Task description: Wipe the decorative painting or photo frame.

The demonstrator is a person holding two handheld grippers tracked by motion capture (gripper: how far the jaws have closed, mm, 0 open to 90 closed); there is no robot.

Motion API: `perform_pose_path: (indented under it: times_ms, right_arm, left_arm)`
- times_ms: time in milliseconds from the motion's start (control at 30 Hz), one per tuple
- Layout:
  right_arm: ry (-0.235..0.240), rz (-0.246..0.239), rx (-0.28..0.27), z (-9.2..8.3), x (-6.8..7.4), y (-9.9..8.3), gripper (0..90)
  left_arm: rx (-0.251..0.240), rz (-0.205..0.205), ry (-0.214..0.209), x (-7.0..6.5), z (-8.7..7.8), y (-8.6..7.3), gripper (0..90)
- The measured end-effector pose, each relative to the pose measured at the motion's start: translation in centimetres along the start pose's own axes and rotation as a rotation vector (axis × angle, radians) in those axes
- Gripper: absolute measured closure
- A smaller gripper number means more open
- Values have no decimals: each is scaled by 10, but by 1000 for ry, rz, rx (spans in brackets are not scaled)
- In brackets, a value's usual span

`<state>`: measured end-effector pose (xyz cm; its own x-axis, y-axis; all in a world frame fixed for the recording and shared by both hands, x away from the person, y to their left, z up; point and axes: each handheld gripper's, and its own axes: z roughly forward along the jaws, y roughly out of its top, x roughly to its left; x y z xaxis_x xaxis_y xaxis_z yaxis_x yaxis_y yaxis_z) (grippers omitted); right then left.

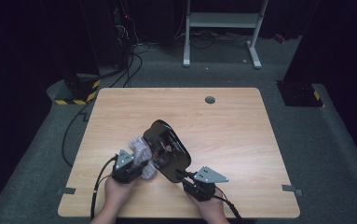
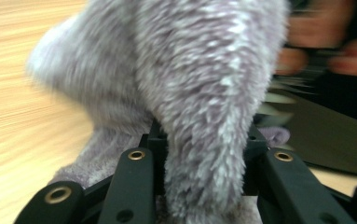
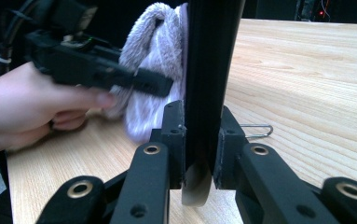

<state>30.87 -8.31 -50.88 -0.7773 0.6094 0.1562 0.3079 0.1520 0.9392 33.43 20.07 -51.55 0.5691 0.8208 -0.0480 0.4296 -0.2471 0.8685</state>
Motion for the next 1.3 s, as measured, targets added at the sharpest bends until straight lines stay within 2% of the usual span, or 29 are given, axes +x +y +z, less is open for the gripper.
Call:
perform_pose_path:
  times_ms: [33, 67, 100, 133, 333, 467, 500, 600, 733, 767, 833, 900, 1033, 1100, 1200, 1233, 1300]
  right_arm:
    - [0, 0, 1, 0, 0, 0, 785]
    - [-1, 6, 0, 0, 0, 0, 785]
    - [-1, 6, 0, 0, -1, 0, 785]
    - [-3, 6, 0, 0, -1, 0, 785]
    - [-5, 10, 2, -1, -3, 0, 785]
    - [-6, 11, 1, -1, -3, 0, 784]
    - [-7, 11, 1, -1, -3, 0, 784]
    - [-6, 10, 1, -1, -3, 0, 784]
    - [-6, 11, -2, -1, -3, 0, 783]
    - [-6, 9, -2, 0, -3, 0, 783]
    - [-7, 9, -2, 0, -3, 0, 783]
    - [-7, 9, -2, 0, -3, 0, 784]
    - [-6, 9, -3, 0, -3, 0, 783]
    - [-8, 7, -3, 0, -2, 0, 780]
    - [-13, -11, 4, 0, -1, 1, 764]
    - [-10, -16, 4, -1, 0, 1, 721]
    - [-12, -17, 3, -1, 1, 1, 702]
  left_arm:
    - [-2, 37, -34, -10, 0, 1, 666]
    - [3, 56, -49, -15, 1, 2, 665]
    - [3, 80, -83, -28, 2, 3, 665]
    - [8, 88, -103, -32, 2, 3, 665]
    - [19, 120, -148, -48, 2, 6, 663]
    - [13, 113, -151, -45, 3, 5, 660]
    - [11, 116, -143, -43, 2, 5, 659]
    - [5, 88, -108, -34, 3, 6, 659]
    - [-10, 15, -31, -14, 5, 8, 657]
    - [-22, -18, -9, -8, 5, 8, 655]
    - [-27, -20, -8, -6, 4, 8, 654]
    - [-42, -1, -13, -8, 2, 9, 655]
    - [-66, 39, -70, -19, -1, 11, 655]
    - [-68, 59, -80, -26, -3, 12, 654]
    - [-65, 57, -91, -29, -4, 11, 644]
    - [-65, 58, -91, -29, -5, 11, 644]
    - [-71, 54, -91, -27, -6, 9, 643]
